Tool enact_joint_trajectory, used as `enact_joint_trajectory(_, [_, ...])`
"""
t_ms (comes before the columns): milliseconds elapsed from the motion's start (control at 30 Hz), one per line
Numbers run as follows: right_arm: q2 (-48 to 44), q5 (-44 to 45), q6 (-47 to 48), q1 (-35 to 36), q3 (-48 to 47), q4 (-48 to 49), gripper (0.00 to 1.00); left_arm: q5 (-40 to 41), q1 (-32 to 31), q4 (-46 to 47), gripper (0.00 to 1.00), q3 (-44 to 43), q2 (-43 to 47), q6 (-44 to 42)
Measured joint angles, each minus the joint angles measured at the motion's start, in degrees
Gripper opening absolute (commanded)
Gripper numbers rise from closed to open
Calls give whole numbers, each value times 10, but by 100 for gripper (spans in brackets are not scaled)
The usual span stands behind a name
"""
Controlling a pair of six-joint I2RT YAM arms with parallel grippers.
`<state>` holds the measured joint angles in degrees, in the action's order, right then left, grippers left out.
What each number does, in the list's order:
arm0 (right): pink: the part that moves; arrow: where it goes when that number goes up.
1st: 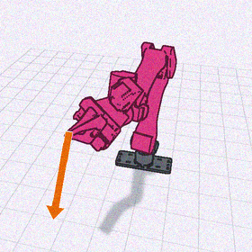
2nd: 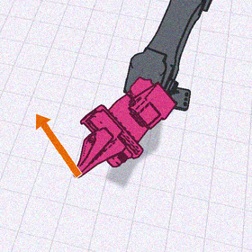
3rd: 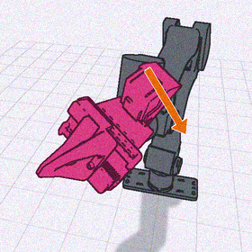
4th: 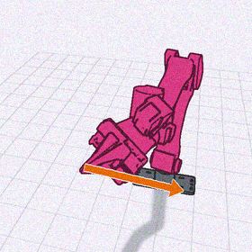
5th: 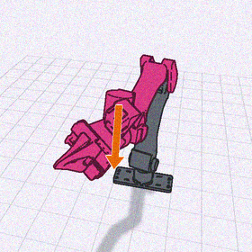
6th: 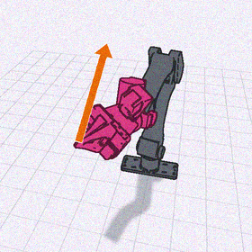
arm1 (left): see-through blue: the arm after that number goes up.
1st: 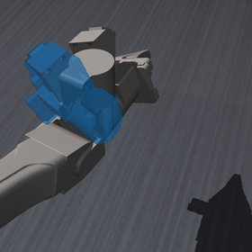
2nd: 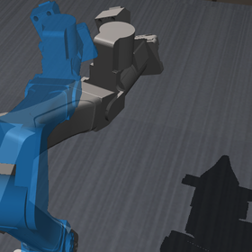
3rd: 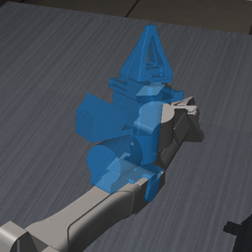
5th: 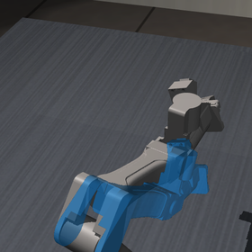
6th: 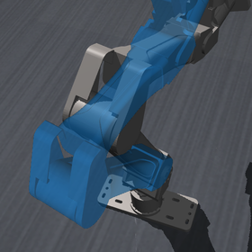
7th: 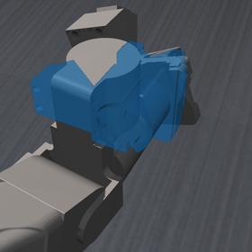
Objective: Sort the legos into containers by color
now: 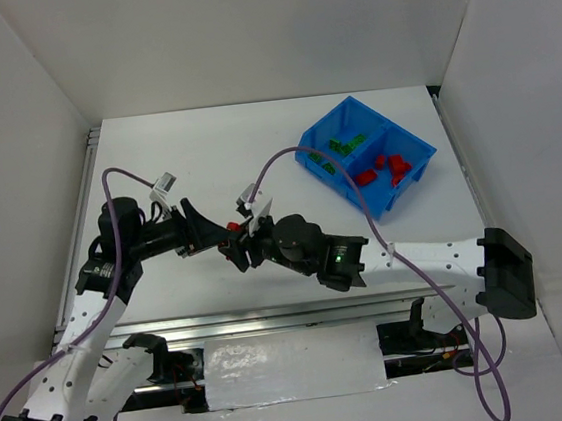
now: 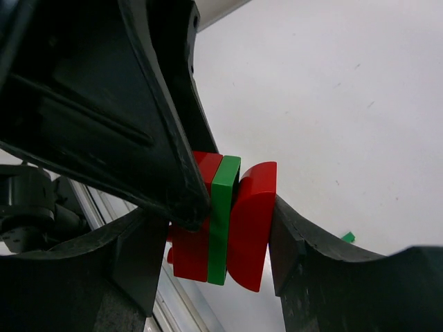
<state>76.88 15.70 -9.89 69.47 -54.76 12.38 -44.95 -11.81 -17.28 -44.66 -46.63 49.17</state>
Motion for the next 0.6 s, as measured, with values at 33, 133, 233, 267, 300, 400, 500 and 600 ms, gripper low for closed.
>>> enact_joint_trajectory(33, [0,0,2,0,-5,1,0,-3,0,2,67,1,0,2])
enact_joint_trajectory(133, [0,0,9,-1,-17,0,0,-9,2,9,66,2,-1,2])
enact_joint_trajectory(233, [2,0,14,-1,-24,-7,0,-14,4,13,35,3,-4,-1])
enact_joint_trajectory(267, [4,1,13,-1,-28,-14,0,-18,5,19,9,3,-6,-5])
enact_joint_trajectory(300, [6,1,13,-2,-31,-17,0,-17,5,27,1,4,-6,-12])
enact_joint_trajectory(400, [12,3,15,-4,-44,-28,14,-17,9,37,0,5,-8,-12])
enact_joint_trajectory(500, [14,-3,11,-10,-51,-39,59,-17,11,33,0,2,-8,-22])
enact_joint_trajectory(600, [15,-51,-11,-30,-51,-45,100,-11,11,24,0,-1,-8,-38])
